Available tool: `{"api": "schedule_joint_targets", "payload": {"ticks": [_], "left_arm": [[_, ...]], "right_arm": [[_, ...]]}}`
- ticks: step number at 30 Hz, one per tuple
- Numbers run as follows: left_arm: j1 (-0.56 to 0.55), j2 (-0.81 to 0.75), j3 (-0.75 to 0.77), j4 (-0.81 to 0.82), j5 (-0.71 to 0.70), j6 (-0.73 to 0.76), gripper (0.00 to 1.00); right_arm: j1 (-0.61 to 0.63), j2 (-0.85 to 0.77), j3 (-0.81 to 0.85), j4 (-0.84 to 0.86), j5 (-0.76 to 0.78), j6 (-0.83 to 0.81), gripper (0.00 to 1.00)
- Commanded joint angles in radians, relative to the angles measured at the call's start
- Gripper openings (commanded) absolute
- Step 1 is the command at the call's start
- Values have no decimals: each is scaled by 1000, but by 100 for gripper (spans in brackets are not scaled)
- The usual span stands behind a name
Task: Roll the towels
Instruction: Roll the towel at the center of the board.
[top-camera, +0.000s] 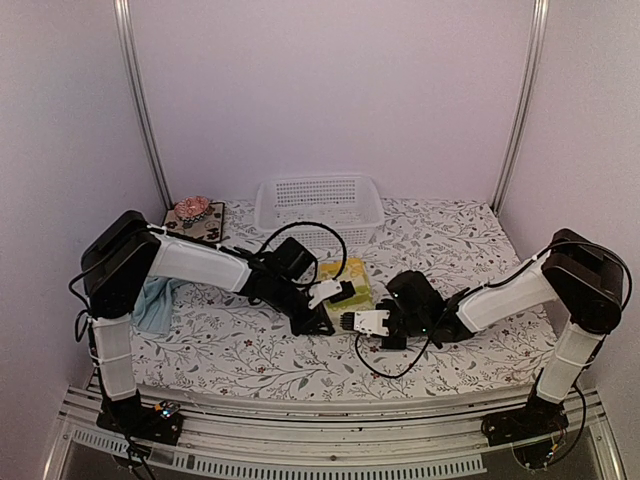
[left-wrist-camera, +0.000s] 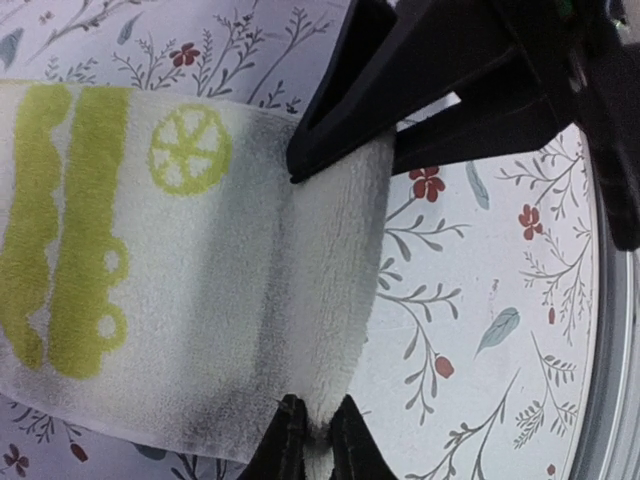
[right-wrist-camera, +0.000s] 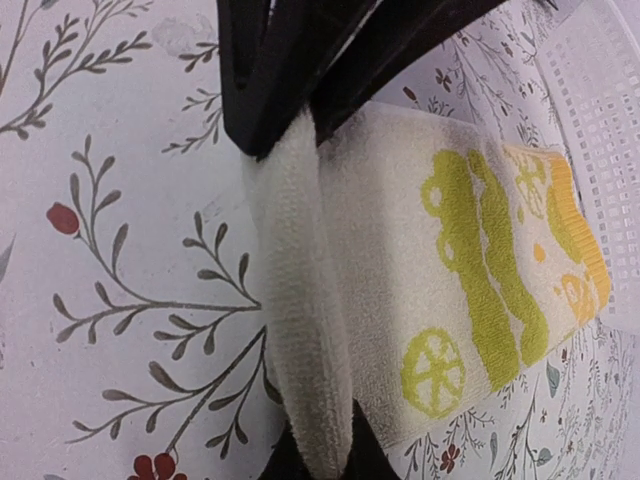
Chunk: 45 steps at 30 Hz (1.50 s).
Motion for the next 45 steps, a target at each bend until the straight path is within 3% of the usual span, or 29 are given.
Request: {"api": "schedule_joint_targets", "payload": {"ticks": [1, 8, 11, 22, 45], "left_arm": [[16, -60, -9, 8, -9, -3, 20], [18, -141, -67, 27, -84, -3, 67], [18, -179, -100, 40, -104, -7, 78], [8, -253, -195, 106, -182, -18, 79], [-60, -246, -192, 158, -282, 15, 69]], "right_arm": [[7, 13, 36, -81, -20, 37, 4], [7, 6, 98, -209, -87, 92, 3], [7, 11, 132, -278, -111, 133, 3], [-35, 75, 234, -443, -245, 291, 3], [-204, 197, 371, -616, -542, 507, 7]]}}
